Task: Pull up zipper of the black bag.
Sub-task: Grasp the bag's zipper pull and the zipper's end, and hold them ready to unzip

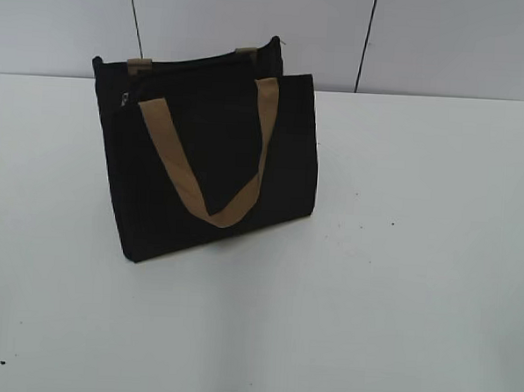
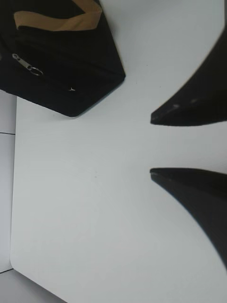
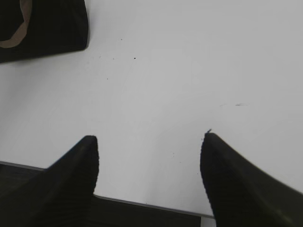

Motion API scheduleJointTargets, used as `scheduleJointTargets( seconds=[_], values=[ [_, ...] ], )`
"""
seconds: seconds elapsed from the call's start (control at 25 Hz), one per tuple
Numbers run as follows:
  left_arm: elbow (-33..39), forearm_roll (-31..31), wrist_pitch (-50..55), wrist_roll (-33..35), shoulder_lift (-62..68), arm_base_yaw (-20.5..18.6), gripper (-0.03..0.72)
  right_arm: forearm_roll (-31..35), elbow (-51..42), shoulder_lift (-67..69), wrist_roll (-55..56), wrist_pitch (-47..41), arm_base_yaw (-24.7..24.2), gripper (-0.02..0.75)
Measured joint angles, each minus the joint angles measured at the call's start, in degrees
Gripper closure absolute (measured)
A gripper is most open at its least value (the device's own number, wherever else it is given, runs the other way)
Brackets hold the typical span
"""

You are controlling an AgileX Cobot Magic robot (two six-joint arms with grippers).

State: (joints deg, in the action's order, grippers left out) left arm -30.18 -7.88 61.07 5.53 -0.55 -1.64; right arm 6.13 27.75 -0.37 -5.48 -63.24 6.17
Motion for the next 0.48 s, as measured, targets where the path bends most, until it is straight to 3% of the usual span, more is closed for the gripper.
scheduleJointTargets(
  seconds=[0.48],
  values=[
    [0.0,0.0,0.0,0.0,0.0,0.0,0.447,0.0,0.0,0.0,0.0,0.0,0.0,0.225]
  ],
)
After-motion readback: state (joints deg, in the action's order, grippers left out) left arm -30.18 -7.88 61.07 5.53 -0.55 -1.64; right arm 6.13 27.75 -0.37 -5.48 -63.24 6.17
